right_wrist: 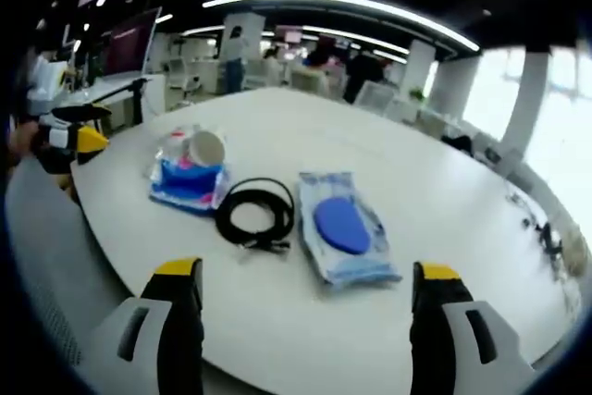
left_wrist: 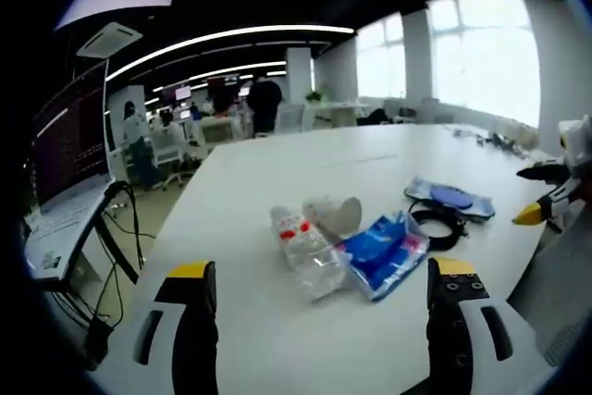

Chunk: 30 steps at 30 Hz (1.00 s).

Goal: Arrange the tabletop items into an orderly group along one side of the table until the central work area is clear of visible clutter.

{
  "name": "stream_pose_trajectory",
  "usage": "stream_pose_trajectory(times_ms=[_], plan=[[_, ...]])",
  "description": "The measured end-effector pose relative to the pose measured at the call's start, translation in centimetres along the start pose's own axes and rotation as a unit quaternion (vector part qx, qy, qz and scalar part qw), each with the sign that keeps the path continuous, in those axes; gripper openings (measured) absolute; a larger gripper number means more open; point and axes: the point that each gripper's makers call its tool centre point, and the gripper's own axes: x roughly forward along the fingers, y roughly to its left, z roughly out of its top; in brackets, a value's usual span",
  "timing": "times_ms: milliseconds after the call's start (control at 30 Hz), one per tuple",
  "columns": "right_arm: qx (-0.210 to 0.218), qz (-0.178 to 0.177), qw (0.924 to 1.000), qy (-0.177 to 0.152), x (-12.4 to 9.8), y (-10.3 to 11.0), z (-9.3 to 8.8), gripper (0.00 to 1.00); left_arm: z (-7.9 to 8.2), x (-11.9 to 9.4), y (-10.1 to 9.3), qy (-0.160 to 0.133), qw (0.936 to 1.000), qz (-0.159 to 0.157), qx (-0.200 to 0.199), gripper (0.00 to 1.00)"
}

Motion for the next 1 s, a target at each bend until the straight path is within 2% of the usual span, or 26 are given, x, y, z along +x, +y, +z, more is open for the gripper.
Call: stream_pose_trajectory(times_ms=[100,333,467,1000], plan=[[-0.001,0.003,1.0,0.003,0.05,0.09,-0.11,0.92,0.48,-0.17,-0.19,-0.012,0.9999,-0.001,0.008,0.92],[-0.002,0.002,1.0,0.003,0.07,0.03,-0.1,0.92,0.16,-0.14,-0.14,-0.003,1.0,-0.003,0.003,0.92],[0.004,0.005,1.0,0.001,0.08,0.11,-0.05,0.92,-0.37,-0.07,-0.12,0.012,0.9998,-0.001,0.018,0.91],[0.002,0.004,1.0,0.006,0.13,0.07,-0.29,0.92,-0.36,-0.11,-0.03,0.012,0.9999,-0.002,0.011,0.9]])
